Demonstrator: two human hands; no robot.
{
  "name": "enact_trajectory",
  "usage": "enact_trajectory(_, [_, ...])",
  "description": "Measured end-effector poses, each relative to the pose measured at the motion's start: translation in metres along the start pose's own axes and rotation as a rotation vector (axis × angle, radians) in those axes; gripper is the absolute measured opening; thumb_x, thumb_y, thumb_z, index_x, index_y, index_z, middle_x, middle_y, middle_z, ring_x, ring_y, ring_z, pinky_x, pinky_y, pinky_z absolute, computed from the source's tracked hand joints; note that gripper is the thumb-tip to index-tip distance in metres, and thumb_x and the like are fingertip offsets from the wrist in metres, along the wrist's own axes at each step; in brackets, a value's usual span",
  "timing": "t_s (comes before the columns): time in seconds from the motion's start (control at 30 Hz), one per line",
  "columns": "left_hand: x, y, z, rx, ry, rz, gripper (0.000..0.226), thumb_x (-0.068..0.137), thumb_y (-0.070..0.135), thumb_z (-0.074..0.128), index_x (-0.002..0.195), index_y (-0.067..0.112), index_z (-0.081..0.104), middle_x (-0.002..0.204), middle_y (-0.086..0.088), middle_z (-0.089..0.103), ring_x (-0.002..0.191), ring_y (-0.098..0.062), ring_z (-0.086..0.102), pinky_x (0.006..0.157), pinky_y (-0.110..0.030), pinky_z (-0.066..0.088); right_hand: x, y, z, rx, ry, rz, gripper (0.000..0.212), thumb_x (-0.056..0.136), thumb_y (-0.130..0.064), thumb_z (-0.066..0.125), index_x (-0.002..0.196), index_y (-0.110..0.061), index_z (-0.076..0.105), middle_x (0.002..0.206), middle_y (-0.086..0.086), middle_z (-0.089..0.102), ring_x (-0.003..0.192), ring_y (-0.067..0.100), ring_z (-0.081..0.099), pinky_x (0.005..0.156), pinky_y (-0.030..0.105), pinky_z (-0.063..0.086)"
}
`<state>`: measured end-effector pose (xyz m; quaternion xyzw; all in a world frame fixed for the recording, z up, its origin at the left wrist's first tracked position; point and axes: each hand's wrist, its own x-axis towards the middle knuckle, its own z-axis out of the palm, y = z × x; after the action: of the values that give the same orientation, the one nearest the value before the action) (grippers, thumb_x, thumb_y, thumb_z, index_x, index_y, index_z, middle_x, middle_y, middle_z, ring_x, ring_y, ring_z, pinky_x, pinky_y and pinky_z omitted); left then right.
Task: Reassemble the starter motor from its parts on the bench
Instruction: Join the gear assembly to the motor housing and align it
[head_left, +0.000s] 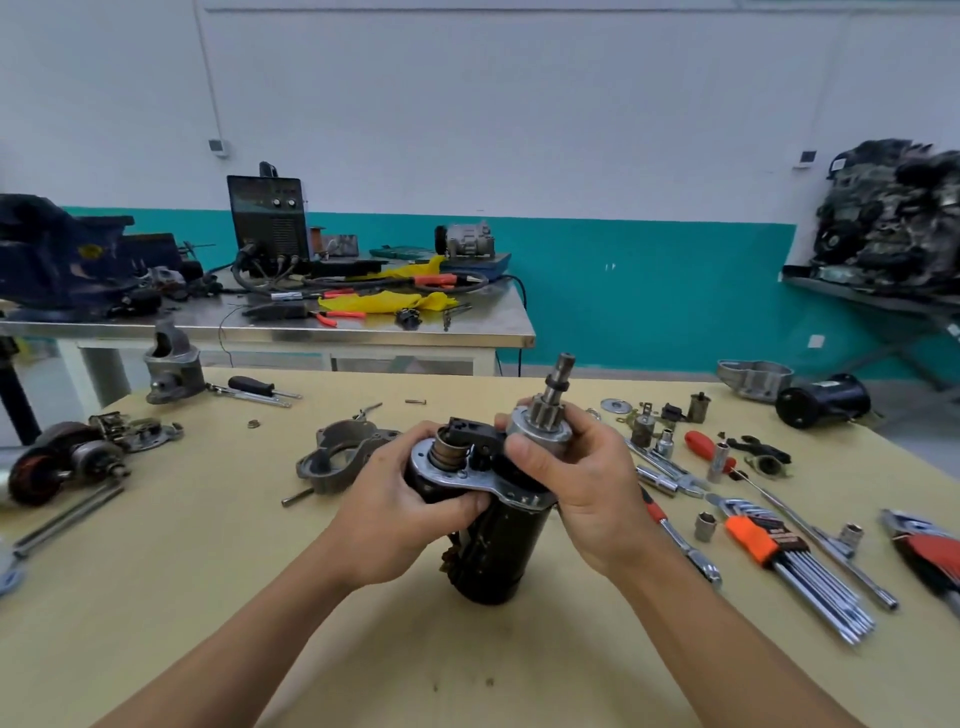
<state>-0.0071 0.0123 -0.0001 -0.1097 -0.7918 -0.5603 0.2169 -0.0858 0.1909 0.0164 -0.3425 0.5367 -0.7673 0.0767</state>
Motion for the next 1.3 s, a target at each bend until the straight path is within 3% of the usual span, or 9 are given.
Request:
enact_trajectory(0.13, [0.005,0.002,-0.001,0.01,-0.049,0.007,0.04,0.08,0.013,0.082,0.115,0.012,0.063,0.104,-0.007,0.074,0.097,-0.023,0.07,0.083,-0.03,0.055,0.001,-0.004,-0.005,-0.056,0.01,-0.027,0.03,0.065,-0.022,0.082,0.093,-0.033,0.078,0.103,0.006,0.076,0.102,0.022,0.071,0.08,0.031,0.059])
enact_trajectory(0.3, [0.006,0.002,-0.006,0.066,-0.07,0.021,0.036,0.083,0.011,0.079,0.114,0.013,0.062,0.101,-0.007,0.072,0.093,-0.024,0.069,0.082,-0.037,0.055,0.0,-0.003,0.0,-0.051,0.051,-0.048,0.034,0.059,-0.028,0.085,0.093,-0.027,0.077,0.101,0.008,0.076,0.102,0.025,0.071,0.08,0.033,0.059])
enact_trajectory(0.47, [0.006,0.003,-0.004,0.081,-0.079,0.033,0.032,0.084,0.007,0.078,0.111,0.018,0.063,0.095,-0.001,0.072,0.083,-0.012,0.067,0.073,-0.021,0.05,-0.002,-0.003,0.002,-0.007,0.071,-0.04,0.034,0.06,-0.022,0.084,0.093,-0.024,0.077,0.098,0.008,0.076,0.099,0.026,0.072,0.075,0.03,0.059])
enact_trajectory(0.57, [0.005,0.0,-0.004,0.081,-0.054,0.036,0.033,0.082,0.01,0.079,0.111,0.018,0.064,0.099,-0.002,0.073,0.09,-0.02,0.069,0.079,-0.03,0.054,-0.002,-0.001,0.004,0.052,0.046,-0.01,0.033,0.062,-0.027,0.088,0.093,-0.024,0.078,0.099,0.009,0.076,0.099,0.026,0.072,0.075,0.032,0.059])
enact_trajectory(0.7, [0.002,-0.003,-0.001,0.054,-0.02,0.012,0.034,0.08,0.02,0.08,0.109,0.02,0.063,0.099,-0.003,0.073,0.092,-0.021,0.069,0.08,-0.032,0.056,-0.002,-0.001,0.003,0.056,0.031,-0.006,0.051,0.055,-0.059,0.089,0.095,-0.029,0.079,0.107,0.007,0.075,0.106,0.024,0.07,0.085,0.038,0.058])
enact_trajectory(0.93, [-0.001,-0.007,0.003,0.006,0.005,-0.003,0.047,0.075,0.037,0.082,0.115,0.023,0.062,0.11,0.003,0.072,0.107,-0.019,0.068,0.092,-0.033,0.056,-0.004,0.009,0.008,0.056,0.072,-0.037,0.028,0.071,-0.045,0.076,0.095,-0.03,0.076,0.107,0.013,0.072,0.107,0.031,0.068,0.096,0.056,0.053])
enact_trajectory(1.07, [-0.007,-0.015,0.001,-0.071,-0.073,-0.038,0.052,0.08,0.018,0.084,0.126,0.019,0.061,0.122,-0.001,0.071,0.116,-0.019,0.066,0.091,-0.028,0.055,-0.007,0.013,0.009,0.062,0.121,-0.035,0.045,0.065,-0.06,0.082,0.098,-0.029,0.075,0.107,0.01,0.072,0.107,0.029,0.068,0.097,0.051,0.052])
enact_trajectory(1.2, [-0.017,-0.02,-0.008,0.077,-0.109,-0.113,0.054,0.071,0.021,0.088,0.118,0.035,0.064,0.111,0.004,0.073,0.097,-0.01,0.069,0.076,-0.029,0.058,-0.009,0.017,0.008,0.025,0.109,-0.017,0.053,0.06,-0.071,0.08,0.092,-0.028,0.076,0.102,0.008,0.072,0.106,0.031,0.066,0.102,0.053,0.049])
enact_trajectory(1.3, [-0.02,-0.021,-0.011,0.149,-0.123,-0.122,0.052,0.069,0.019,0.089,0.108,0.043,0.064,0.102,0.006,0.072,0.082,-0.008,0.067,0.064,-0.019,0.053,-0.009,0.017,0.007,0.016,0.102,-0.007,0.057,0.059,-0.072,0.08,0.092,-0.026,0.077,0.102,0.01,0.073,0.103,0.028,0.069,0.099,0.05,0.051])
